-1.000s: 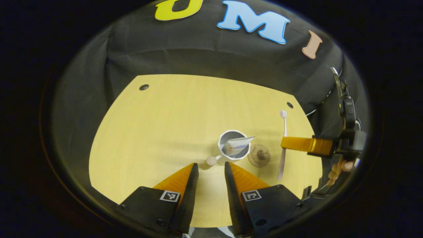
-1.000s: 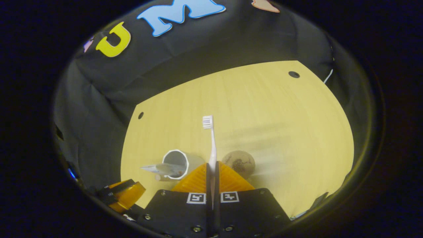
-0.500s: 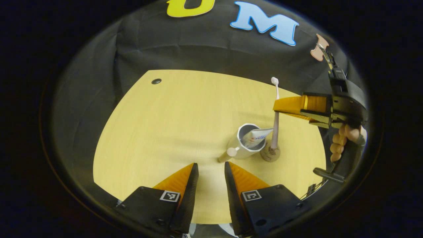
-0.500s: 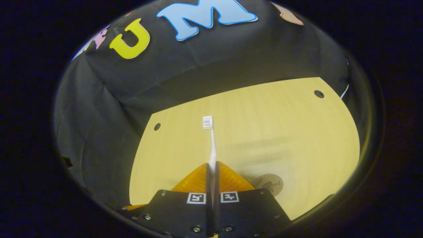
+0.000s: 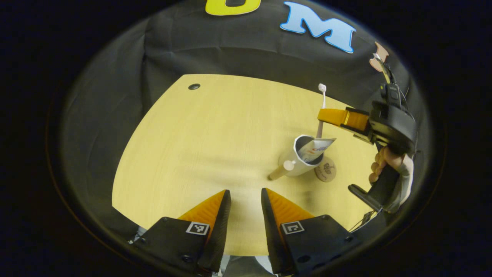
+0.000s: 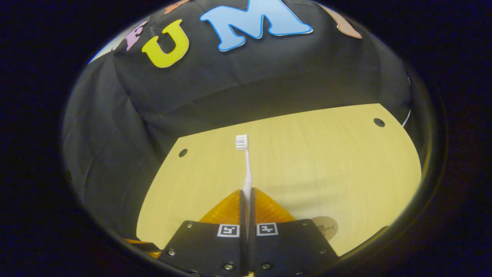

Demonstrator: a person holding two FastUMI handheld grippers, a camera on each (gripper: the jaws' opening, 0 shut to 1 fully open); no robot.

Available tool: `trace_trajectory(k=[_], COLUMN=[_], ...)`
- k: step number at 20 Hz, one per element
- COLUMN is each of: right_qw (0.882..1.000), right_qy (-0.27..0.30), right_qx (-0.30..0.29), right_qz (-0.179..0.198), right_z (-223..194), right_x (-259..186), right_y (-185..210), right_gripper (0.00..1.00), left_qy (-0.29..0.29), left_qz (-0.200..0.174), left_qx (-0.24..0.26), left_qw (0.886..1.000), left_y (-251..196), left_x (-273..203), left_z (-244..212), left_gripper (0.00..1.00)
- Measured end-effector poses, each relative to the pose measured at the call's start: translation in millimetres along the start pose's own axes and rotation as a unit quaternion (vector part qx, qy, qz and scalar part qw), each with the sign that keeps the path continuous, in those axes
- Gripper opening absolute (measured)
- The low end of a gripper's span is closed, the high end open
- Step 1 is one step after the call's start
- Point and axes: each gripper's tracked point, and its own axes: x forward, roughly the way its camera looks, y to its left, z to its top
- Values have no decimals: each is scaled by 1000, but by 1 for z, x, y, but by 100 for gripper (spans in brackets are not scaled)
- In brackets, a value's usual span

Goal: Put the toothbrush and toothpaste on the desktop into the cup, then pick up the cup and place it on the coaster on the desktop.

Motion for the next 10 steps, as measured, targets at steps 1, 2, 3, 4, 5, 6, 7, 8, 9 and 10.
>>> trace_trajectory(k=[1, 2, 3, 4, 5, 6, 7, 8, 9, 10], right_qw=[1000, 1000, 1000, 1000, 999, 999, 999, 999, 999, 998], right_qy=[-6, -9, -14, -22, -28, -32, -36, -40, -45, -50], right_qx=[0, -3, -7, -10, -13, -17, -20, -22, -24, -25], right_qz=[2, 6, 9, 12, 13, 13, 11, 11, 9, 9], right_z=[-4, -9, -11, -10, -9, -9, -10, -9, -9, -7], right_x=[0, -1, 0, 0, -2, -2, -3, -3, -4, -4], right_y=[-2, -2, -1, 0, -1, -1, -1, -1, -1, -1], right_gripper=[2, 2, 1, 2, 3, 3, 3, 4, 3, 3], left_qy=[1, 2, 2, 2, 3, 4, 4, 5, 6, 7], left_qz=[0, 0, -1, -3, -5, -8, -11, -13, -15, -16], left_qx=[1, 3, 4, 6, 8, 10, 13, 16, 18, 19], left_qw=[1000, 1000, 1000, 1000, 1000, 1000, 1000, 1000, 1000, 1000], left_y=[1, 3, 0, -3, -6, -9, -12, -15, -19, -20], left_x=[-2, -5, -3, -1, 4, 9, 13, 18, 23, 27], left_z=[8, 16, 20, 24, 28, 30, 34, 38, 40, 43], left_gripper=[54, 53, 53, 54, 53, 53, 53, 54, 53, 53])
